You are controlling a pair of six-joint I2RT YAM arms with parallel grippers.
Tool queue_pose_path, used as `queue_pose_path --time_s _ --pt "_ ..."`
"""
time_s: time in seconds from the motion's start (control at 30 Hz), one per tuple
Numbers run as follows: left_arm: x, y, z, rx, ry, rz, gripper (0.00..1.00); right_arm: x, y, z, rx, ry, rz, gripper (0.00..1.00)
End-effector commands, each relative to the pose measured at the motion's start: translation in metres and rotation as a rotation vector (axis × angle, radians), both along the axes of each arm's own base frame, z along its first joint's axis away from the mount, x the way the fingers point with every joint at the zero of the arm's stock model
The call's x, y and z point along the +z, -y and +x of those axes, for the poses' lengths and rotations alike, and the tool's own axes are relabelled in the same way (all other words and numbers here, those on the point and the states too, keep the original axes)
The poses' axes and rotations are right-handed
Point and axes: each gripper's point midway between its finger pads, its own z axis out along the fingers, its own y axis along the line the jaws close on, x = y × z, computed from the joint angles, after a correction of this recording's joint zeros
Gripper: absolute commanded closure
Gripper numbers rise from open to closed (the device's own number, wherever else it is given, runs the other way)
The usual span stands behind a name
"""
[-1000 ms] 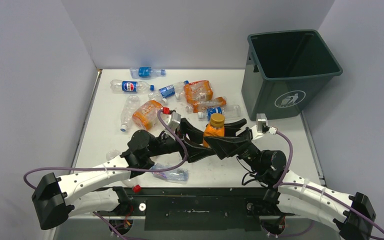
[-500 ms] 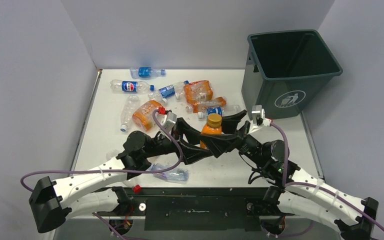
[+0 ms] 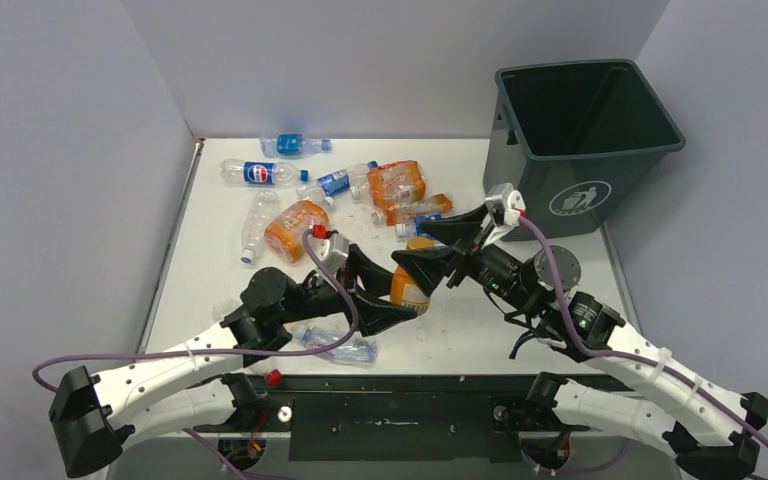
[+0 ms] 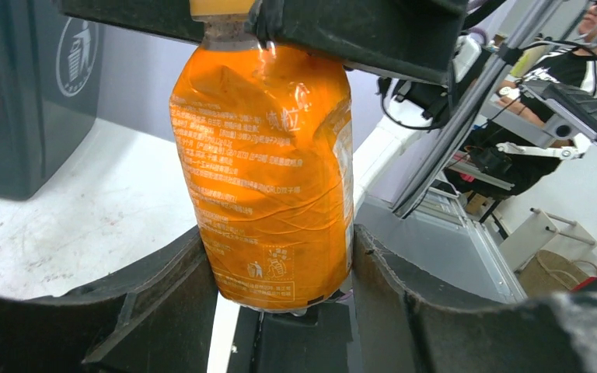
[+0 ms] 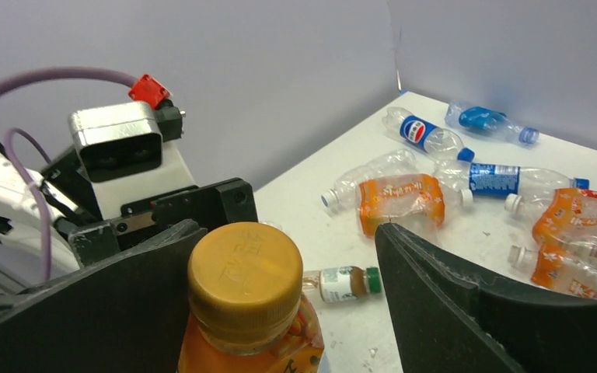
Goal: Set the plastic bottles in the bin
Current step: Place the plastic bottle in the trash bin.
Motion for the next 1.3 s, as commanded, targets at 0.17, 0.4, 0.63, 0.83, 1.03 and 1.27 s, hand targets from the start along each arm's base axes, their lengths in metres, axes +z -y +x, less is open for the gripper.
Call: queue_pose_path --time_s 0.17,0.4,0.63,0.83,1.03,1.27 --pt "0.012 -0.008 0.004 0.053 0.044 -0.025 0.99 -0.005 -0.003 0.003 -0.006 -0.027 -0.052 0.63" --pt "0.026 -0.046 0.051 0.408 0.138 0.052 0.04 0.025 0.027 0.018 -0.167 0.041 -0.082 0.95" --pt "0.034 -0.152 0.131 1.101 0.239 0.326 0.04 0.095 0.13 0.063 -0.749 0.122 0.042 0.95" --pt "0.005 -0.195 0.144 1.3 0.23 0.394 0.04 0.142 0.197 0.081 -1.222 0.197 0.114 0.95" --pt "-0.009 -0.193 0.134 1.244 0.251 0.317 0.04 0.18 0.251 0.165 -1.455 0.239 0.176 0.95" --pt "-0.023 -0.184 0.136 1.207 0.255 0.383 0.04 0.146 0.334 0.267 -1.555 0.162 0.353 0.95"
